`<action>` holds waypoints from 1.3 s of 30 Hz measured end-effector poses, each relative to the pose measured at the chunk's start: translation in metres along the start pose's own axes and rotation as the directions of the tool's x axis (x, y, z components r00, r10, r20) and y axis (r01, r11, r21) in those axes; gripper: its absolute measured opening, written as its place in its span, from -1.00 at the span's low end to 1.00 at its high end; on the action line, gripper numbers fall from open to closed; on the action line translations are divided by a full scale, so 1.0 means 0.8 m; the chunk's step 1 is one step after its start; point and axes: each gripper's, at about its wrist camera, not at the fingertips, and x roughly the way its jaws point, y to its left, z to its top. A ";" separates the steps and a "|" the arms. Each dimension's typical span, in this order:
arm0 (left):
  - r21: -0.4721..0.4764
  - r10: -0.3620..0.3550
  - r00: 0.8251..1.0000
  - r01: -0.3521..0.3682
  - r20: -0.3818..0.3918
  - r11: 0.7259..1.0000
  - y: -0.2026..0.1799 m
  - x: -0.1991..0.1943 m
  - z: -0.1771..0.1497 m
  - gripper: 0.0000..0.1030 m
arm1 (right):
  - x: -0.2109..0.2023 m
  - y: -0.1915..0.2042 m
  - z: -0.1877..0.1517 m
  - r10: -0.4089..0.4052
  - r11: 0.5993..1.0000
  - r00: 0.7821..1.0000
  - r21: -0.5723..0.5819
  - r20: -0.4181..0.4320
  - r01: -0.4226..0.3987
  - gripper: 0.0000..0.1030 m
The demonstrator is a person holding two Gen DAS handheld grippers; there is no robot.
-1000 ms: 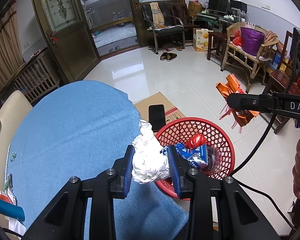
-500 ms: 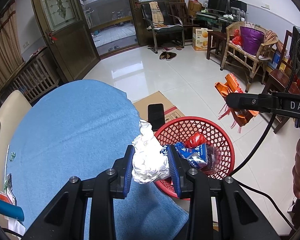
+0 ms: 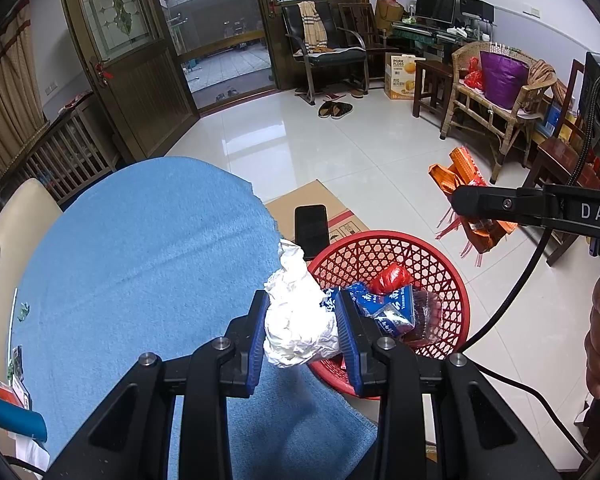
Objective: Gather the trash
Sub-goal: 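Hold the orange bag and white tissue above the red wastebasket with both tools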
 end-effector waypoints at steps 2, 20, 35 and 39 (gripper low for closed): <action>-0.002 -0.002 1.000 0.002 -0.003 1.000 0.000 0.000 0.000 -0.32 | 0.001 -0.001 0.000 0.001 1.000 1.000 0.002 -0.001 -0.001 -0.43; 0.000 -0.008 1.000 0.008 -0.014 1.000 -0.002 0.007 0.001 -0.32 | 0.006 -0.004 0.000 -0.005 1.000 1.000 0.011 -0.011 0.006 -0.43; 0.002 -0.011 1.000 0.011 -0.020 1.000 -0.005 0.012 -0.001 -0.32 | 0.010 -0.009 -0.002 -0.009 1.000 1.000 0.023 -0.018 0.009 -0.43; 0.002 -0.014 1.000 0.014 -0.024 1.000 -0.004 0.013 -0.002 -0.32 | 0.010 -0.011 -0.002 -0.009 1.000 1.000 0.026 -0.019 0.010 -0.43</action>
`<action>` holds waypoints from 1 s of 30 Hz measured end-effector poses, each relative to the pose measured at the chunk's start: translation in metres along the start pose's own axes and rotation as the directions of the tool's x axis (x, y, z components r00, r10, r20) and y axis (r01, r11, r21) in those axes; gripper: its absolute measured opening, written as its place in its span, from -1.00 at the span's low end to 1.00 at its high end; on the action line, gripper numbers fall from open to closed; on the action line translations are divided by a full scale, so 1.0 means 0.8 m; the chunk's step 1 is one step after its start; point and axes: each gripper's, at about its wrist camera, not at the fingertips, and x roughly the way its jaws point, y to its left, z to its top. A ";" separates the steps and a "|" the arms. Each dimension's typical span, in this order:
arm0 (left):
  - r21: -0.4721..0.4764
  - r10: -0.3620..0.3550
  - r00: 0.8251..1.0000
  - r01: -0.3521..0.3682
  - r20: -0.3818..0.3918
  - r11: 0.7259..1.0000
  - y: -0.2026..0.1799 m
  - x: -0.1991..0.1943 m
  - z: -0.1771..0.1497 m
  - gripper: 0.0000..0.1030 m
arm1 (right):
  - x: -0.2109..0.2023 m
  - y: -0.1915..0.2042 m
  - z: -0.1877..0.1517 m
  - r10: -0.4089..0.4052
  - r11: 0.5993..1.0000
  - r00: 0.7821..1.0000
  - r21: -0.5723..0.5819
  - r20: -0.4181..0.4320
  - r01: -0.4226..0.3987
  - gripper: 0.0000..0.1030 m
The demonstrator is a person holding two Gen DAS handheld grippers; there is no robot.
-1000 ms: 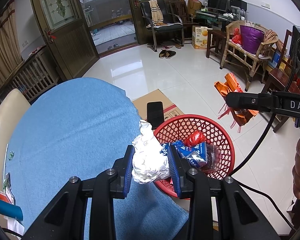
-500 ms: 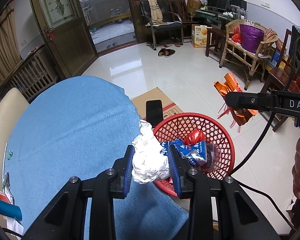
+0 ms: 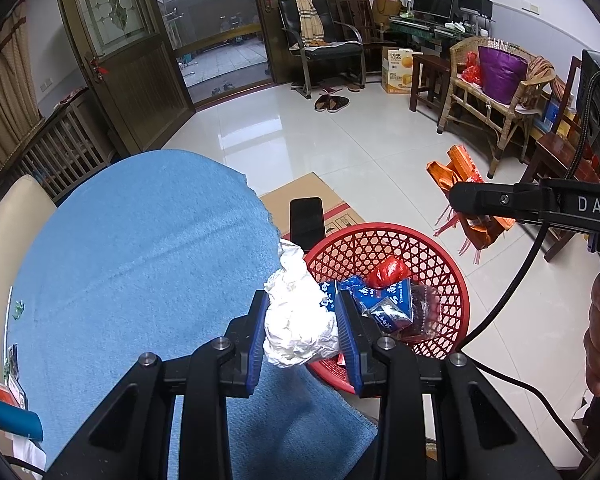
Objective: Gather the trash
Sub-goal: 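Hold the orange bag and white tissue above the red wastebasket with both tools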
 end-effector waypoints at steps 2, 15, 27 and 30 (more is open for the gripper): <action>0.000 -0.002 1.000 0.002 -0.001 1.000 0.000 0.000 0.000 -0.32 | 0.001 -0.002 0.001 -0.002 1.000 1.000 0.001 -0.001 0.002 -0.43; 0.000 -0.005 1.000 0.005 -0.005 1.000 0.000 0.002 0.000 -0.31 | 0.003 -0.004 0.002 -0.001 1.000 1.000 0.006 -0.004 0.001 -0.43; -0.001 -0.007 1.000 0.007 -0.008 1.000 -0.001 0.003 -0.002 -0.31 | 0.006 -0.007 0.001 -0.002 1.000 1.000 0.015 -0.008 0.002 -0.41; 0.000 -0.009 1.000 0.009 -0.010 1.000 -0.001 0.004 -0.002 -0.31 | 0.007 -0.007 0.000 -0.003 1.000 1.000 0.015 -0.009 0.004 -0.41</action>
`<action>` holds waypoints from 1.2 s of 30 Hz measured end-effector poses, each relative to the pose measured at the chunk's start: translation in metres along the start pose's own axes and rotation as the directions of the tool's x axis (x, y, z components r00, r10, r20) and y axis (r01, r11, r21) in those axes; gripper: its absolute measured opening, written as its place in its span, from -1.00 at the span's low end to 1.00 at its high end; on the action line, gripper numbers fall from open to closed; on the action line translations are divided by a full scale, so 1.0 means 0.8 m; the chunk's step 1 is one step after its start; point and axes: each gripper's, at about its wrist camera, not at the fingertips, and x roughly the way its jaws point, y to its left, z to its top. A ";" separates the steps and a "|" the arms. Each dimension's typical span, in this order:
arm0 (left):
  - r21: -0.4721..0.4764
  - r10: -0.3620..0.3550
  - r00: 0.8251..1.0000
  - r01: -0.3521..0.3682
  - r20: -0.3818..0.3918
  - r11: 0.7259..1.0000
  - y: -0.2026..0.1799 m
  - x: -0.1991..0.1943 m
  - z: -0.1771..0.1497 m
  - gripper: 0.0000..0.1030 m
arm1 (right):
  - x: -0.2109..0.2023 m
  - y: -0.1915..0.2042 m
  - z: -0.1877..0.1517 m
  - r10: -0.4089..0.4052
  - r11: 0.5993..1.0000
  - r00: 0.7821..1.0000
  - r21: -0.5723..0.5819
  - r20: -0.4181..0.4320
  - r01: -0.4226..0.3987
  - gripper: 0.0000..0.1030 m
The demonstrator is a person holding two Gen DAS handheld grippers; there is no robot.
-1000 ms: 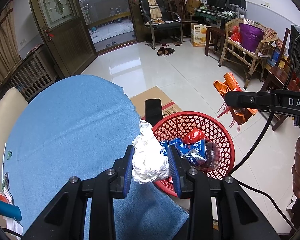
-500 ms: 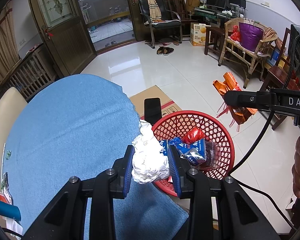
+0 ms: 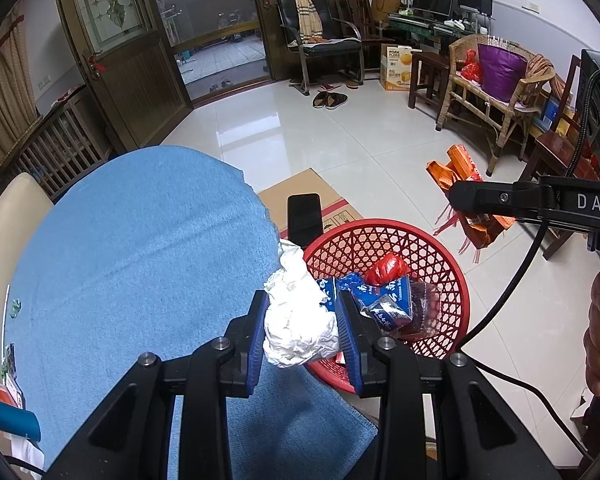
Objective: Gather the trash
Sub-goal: 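Hold the orange bag and white tissue above the red wastebasket with both tools, then open both tools to drop the orange bag and tissue into the basket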
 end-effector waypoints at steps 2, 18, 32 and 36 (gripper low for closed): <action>0.001 -0.002 1.000 0.002 0.000 1.000 0.000 0.001 0.000 -0.31 | 0.001 0.000 0.000 0.000 1.000 1.000 0.000 -0.002 0.000 -0.41; 0.001 -0.019 1.000 0.019 -0.005 1.000 0.001 0.003 0.000 -0.24 | 0.005 -0.007 0.001 -0.003 1.000 1.000 0.013 -0.010 0.003 -0.39; -0.016 -0.037 0.999 0.037 -0.006 0.999 0.005 0.006 0.000 -0.04 | 0.009 -0.012 0.003 0.000 0.999 1.000 0.037 -0.025 0.001 -0.38; -0.018 -0.039 0.999 0.039 -0.002 0.999 0.006 0.005 -0.002 0.04 | 0.011 -0.017 0.004 0.007 0.999 1.000 0.053 -0.029 -0.006 -0.37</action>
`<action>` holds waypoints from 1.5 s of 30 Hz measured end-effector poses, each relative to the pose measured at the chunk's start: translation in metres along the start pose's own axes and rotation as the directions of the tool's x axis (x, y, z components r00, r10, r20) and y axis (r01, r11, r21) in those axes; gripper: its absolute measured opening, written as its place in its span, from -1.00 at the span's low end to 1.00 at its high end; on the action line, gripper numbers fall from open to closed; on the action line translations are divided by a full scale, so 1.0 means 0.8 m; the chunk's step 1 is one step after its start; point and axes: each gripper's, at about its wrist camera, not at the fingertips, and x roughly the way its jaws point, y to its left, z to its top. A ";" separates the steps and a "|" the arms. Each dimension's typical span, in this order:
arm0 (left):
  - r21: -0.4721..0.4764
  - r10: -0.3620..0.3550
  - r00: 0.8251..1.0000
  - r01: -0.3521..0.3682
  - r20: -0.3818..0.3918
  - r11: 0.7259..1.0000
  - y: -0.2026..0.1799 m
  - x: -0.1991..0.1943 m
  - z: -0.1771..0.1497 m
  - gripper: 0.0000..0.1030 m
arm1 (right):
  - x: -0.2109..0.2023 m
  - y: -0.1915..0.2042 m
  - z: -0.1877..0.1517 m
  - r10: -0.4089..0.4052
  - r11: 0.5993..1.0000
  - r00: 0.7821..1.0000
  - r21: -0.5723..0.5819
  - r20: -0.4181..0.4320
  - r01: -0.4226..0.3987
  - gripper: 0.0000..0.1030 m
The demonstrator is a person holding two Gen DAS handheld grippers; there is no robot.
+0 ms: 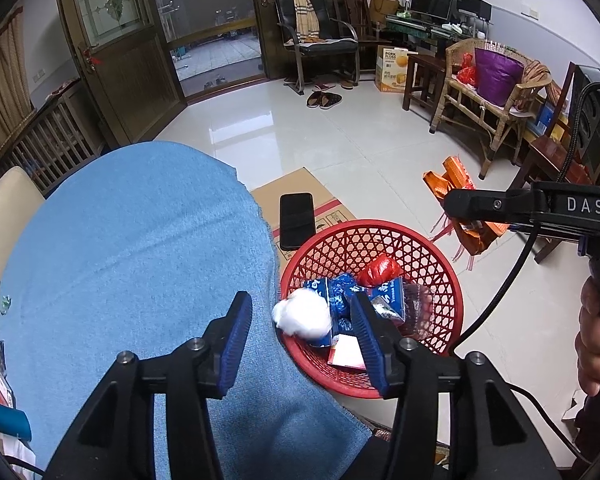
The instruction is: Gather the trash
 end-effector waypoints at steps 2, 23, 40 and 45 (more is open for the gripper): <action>-0.002 0.000 1.000 0.000 -0.001 1.000 0.000 0.000 0.000 0.06 | 0.000 -0.002 0.001 0.006 1.000 1.000 0.010 0.000 -0.006 -0.36; -0.099 0.112 0.991 -0.105 0.067 0.990 0.048 -0.037 -0.012 0.38 | -0.010 0.040 0.001 0.011 0.998 0.999 -0.065 0.041 -0.008 0.14; -0.251 0.340 0.922 -0.290 0.184 0.923 0.125 -0.134 -0.047 0.48 | -0.015 0.157 -0.021 0.035 0.963 0.998 -0.270 0.049 -0.020 0.14; -0.299 0.447 0.870 -0.379 0.206 0.876 0.146 -0.168 -0.067 0.63 | -0.011 0.200 -0.038 0.074 0.939 0.996 -0.339 0.044 -0.055 0.14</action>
